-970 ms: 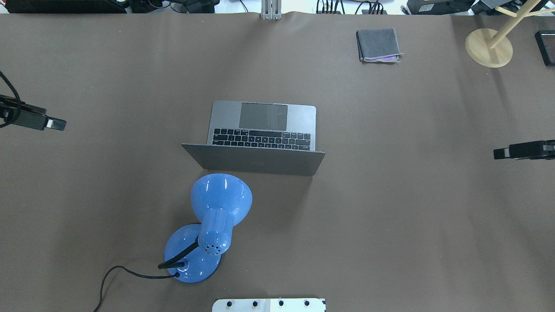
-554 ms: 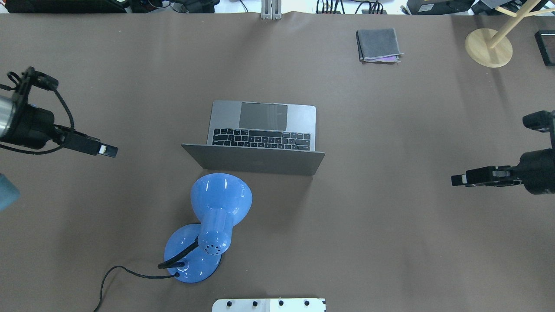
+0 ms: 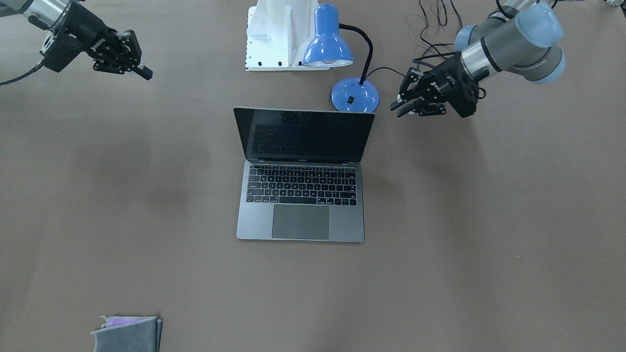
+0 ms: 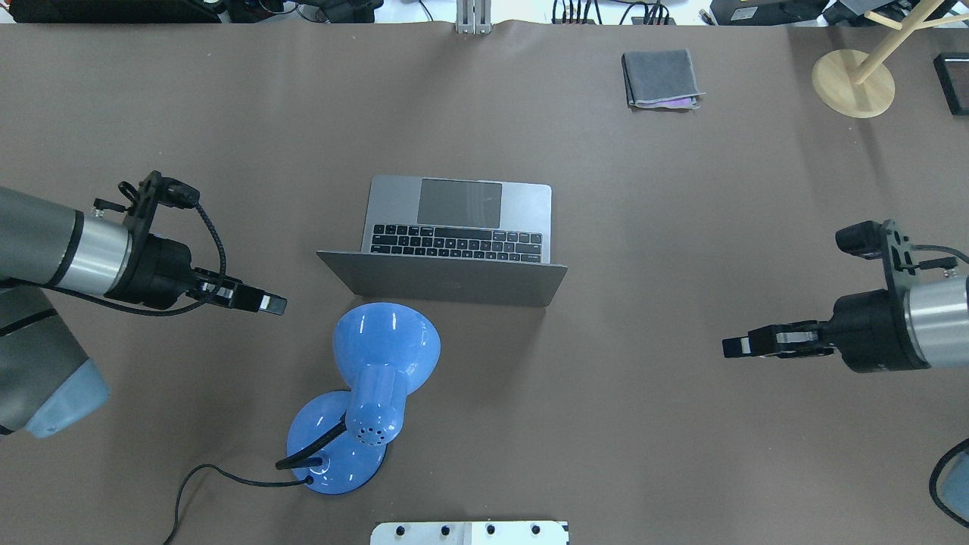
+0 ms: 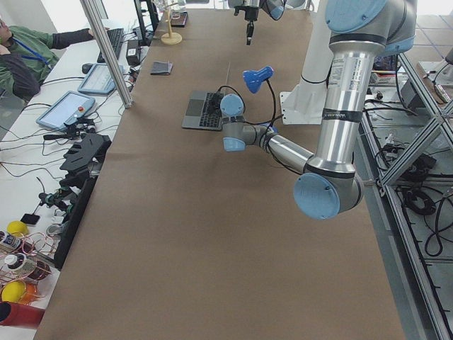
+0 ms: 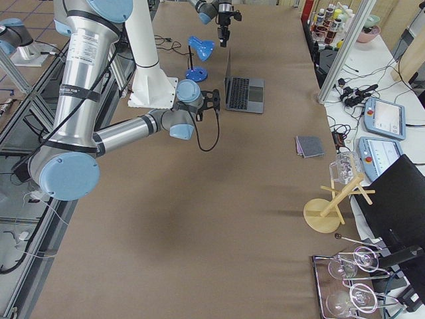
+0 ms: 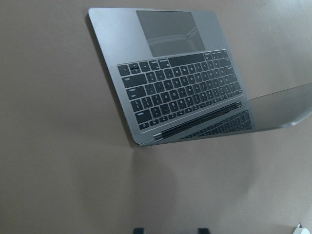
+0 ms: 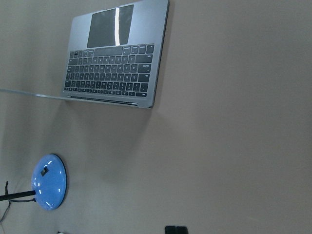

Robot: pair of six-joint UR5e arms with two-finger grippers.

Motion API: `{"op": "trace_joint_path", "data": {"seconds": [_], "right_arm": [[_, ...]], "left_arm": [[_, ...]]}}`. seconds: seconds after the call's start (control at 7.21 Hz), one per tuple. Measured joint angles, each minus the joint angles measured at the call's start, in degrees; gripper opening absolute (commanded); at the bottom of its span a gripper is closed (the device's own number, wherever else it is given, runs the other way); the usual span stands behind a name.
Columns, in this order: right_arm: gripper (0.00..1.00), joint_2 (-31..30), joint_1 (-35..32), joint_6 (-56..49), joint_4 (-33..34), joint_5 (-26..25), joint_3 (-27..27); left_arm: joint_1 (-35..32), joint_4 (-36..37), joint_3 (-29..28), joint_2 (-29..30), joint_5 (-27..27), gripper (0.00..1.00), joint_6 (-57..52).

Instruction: Close laptop

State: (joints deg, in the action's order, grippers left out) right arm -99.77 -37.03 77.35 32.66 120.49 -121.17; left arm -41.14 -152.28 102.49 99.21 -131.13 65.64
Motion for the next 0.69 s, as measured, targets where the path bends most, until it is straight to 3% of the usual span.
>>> {"op": "trace_joint_path", "data": {"seconds": [0.28, 0.69], "right_arm": [[0.0, 5.91, 4.34, 2.64, 3.06, -6.37, 0.05], [0.0, 17.78, 7.28, 5.39, 17.65, -12.54, 0.52]], "left_arm": [[1.93, -0.21, -0.17, 2.41, 0.3, 0.0, 3.69], [2.27, -0.19, -0.69, 4.57, 0.27, 0.0, 4.89]]}}
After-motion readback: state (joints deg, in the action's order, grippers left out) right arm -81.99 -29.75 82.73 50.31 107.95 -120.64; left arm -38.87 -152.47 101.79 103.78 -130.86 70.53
